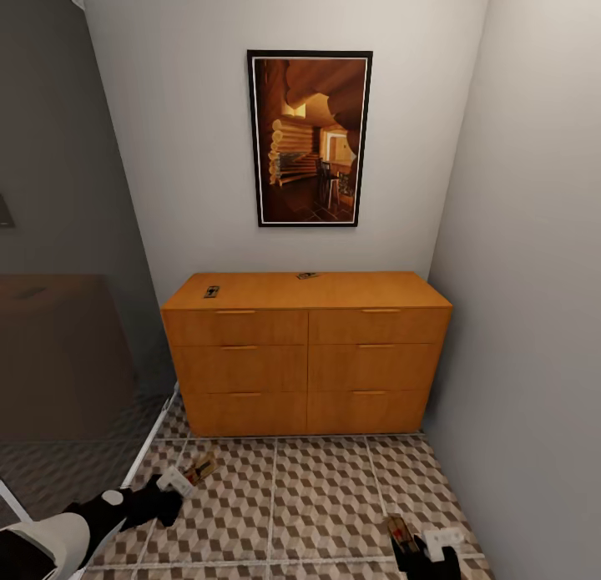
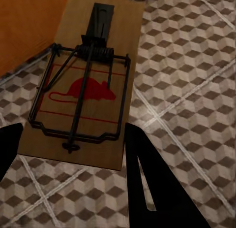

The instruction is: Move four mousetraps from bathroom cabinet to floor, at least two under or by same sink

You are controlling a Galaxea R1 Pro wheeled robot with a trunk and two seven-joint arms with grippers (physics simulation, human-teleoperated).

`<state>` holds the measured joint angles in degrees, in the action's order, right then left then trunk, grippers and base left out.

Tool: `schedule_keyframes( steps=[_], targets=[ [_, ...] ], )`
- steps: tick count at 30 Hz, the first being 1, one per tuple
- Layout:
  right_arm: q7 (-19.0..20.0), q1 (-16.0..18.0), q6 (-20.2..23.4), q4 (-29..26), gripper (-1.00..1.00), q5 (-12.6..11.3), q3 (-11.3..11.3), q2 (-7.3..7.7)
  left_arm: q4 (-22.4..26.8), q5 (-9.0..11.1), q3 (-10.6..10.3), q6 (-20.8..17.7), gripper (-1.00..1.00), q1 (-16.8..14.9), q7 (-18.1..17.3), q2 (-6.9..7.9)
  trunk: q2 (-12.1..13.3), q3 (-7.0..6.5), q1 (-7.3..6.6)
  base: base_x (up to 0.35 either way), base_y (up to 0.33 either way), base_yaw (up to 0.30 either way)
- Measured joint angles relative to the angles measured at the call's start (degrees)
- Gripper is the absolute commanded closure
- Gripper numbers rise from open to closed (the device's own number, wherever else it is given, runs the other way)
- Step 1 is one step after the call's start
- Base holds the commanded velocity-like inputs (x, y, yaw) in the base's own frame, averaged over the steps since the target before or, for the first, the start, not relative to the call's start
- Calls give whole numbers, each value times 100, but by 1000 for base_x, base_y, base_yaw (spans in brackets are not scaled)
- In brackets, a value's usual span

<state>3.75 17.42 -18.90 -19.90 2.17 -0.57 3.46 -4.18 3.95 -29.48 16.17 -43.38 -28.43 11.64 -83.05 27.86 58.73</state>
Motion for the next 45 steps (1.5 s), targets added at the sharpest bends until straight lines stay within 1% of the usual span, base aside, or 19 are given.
schedule_keyframes(
  steps=[1, 2, 4, 6, 9, 11, 13, 14, 16, 18, 19, 20, 22, 25, 31, 37, 45],
  targets=[
    [-2, 1, 265, -210, 100, 0, 4, 6, 0, 156, 3, 141, 100, 93, 416, -17, 0, 0, 0, 0, 0, 0],
    [-3, 2, 442, -357, 100, 0, 5, 8, 0, 226, 3, 266, 100, 170, 772, -52, 0, 0, 0, 0, 0, 0],
    [-4, 2, 744, -621, 100, 0, 7, 10, -1, 297, -12, 540, 100, 352, 1397, -176, 0, 0, 0, 0, 0, 0],
    [-5, 3, 916, -776, 100, 0, 7, 11, -1, 323, -17, 728, 100, 491, 1693, -248, 0, 0, 0, 0, 0, 0],
    [-12, 4, 1117, -1013, 100, 2, 8, 11, -1, 348, -20, 1107, 100, 724, 1939, -321, 0, 0, 0, 0, 0, 0],
    [-59, 4, 1163, -1094, 100, 6, 8, 11, -1, 354, -22, 1384, 100, 881, 1998, -355, 0, 0, 0, 0, 0, 0],
    [-100, 4, 1179, -1122, 100, 7, 8, 11, -2, 360, -23, 1544, 100, 984, 2041, -402, 0, 0, 0, 0, 0, 0],
    [-122, 4, 1185, -1136, 100, 8, 8, 11, -2, 362, -29, 1648, 100, 1083, 2142, -448, 0, 1, 0, 0, 0, 0],
    [-130, 4, 1183, -1141, 100, 8, 5, 11, -1, 379, -26, 1715, 100, 1173, 2323, -501, 0, 0, 0, 0, 0, 0],
    [-111, 4, 1137, -1142, 100, 3, -2, 11, -3, 399, 5, 1937, 100, 1318, 2688, -567, 0, 0, 0, 0, 0, 0],
    [-101, 4, 1101, -1142, 100, 2, -4, 11, -3, 404, 7, 2004, 100, 1341, 2749, -579, 0, 0, 0, 0, 0, 0],
    [-89, 4, 1055, -1141, 100, 0, -6, 11, -3, 420, 6, 2160, 100, 1391, 2908, -624, 0, 0, 0, 0, 0, 0],
    [-68, 4, 989, -1129, 100, 0, -7, 11, -4, 432, 12, 2252, 100, 1425, 3060, -666, 0, 0, 0, 0, 0, 0],
    [-46, 4, 929, -1093, 100, 1, -10, 11, -4, 450, 11, 2321, 100, 1457, 3208, -719, 0, 0, 0, 0, 0, 0],
    [-47, 4, 908, -1074, 100, 1, -8, 14, -4, 461, 14, 2346, 100, 1481, 3261, -803, 0, 0, 0, 0, 0, 0],
    [-54, 4, 879, -1072, 100, 1, -13, 16, -4, 468, 23, 2335, 100, 1488, 3266, -838, 0, 0, 0, 0, 0, 0],
    [-54, 1, 843, -1072, 100, 1, -23, 18, -4, 472, 27, 2312, 100, 1489, 3267, -844, 0, 0, 0, 0, 0, 0]
  ],
)
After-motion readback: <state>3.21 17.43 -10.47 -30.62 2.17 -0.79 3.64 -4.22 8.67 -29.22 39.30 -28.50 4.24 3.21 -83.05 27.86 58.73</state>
